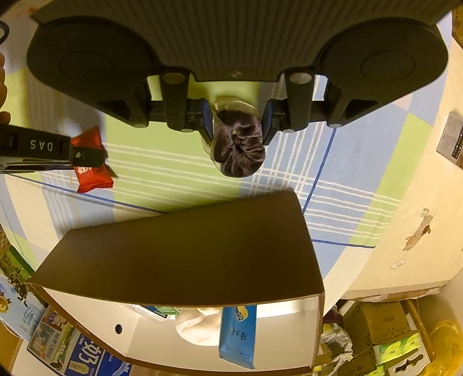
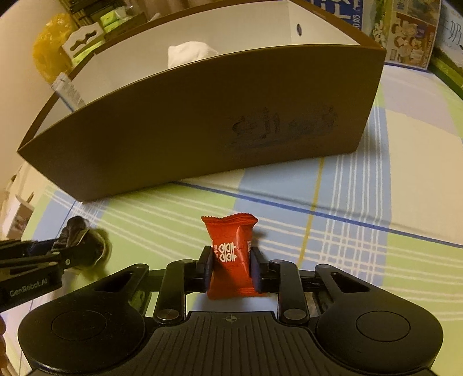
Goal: Organize objects
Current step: 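Grasp the dark scrunchie with the left tool while the right tool grasps the red candy packet, then carry the scrunchie and red candy packet over the brown box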
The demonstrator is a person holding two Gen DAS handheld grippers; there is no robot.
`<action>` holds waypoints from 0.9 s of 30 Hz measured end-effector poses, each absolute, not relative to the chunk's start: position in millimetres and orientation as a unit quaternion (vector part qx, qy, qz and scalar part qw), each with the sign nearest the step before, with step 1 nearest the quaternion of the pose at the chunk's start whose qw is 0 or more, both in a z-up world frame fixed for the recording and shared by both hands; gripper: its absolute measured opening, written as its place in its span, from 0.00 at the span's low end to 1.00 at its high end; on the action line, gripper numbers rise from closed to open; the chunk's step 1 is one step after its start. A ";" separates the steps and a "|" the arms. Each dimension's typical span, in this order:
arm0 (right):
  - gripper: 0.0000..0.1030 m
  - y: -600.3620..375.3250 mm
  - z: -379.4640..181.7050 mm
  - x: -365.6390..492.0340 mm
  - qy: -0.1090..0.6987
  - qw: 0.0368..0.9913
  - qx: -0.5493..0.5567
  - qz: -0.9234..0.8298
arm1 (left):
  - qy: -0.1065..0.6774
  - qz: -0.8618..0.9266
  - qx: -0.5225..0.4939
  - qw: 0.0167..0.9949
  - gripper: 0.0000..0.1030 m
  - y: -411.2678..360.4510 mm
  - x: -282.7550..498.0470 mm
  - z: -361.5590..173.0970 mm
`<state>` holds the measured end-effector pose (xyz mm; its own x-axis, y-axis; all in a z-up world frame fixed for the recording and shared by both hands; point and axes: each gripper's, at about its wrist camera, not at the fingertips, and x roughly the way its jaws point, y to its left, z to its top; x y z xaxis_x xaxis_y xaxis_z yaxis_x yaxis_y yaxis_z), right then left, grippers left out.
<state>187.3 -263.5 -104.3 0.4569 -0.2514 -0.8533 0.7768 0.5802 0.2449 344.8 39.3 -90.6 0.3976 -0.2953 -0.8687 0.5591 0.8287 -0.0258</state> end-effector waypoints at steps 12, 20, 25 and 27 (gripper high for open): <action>0.22 -253.7 -83.1 174.2 0.396 0.806 0.321 -0.300 | 0.471 -0.277 0.133 0.827 0.26 41.3 331.2 -72.1; 0.22 -246.3 -54.0 159.5 0.372 0.818 0.339 -0.280 | 0.450 -0.301 0.118 0.832 0.26 51.3 317.5 -39.2; 0.22 -245.2 -32.7 151.2 0.346 0.827 0.345 -0.277 | 0.431 -0.315 0.104 0.839 0.25 58.8 318.3 -11.9; 0.22 -247.3 -21.9 150.1 0.336 0.832 0.344 -0.277 | 0.422 -0.316 0.101 0.844 0.25 60.3 320.3 -2.0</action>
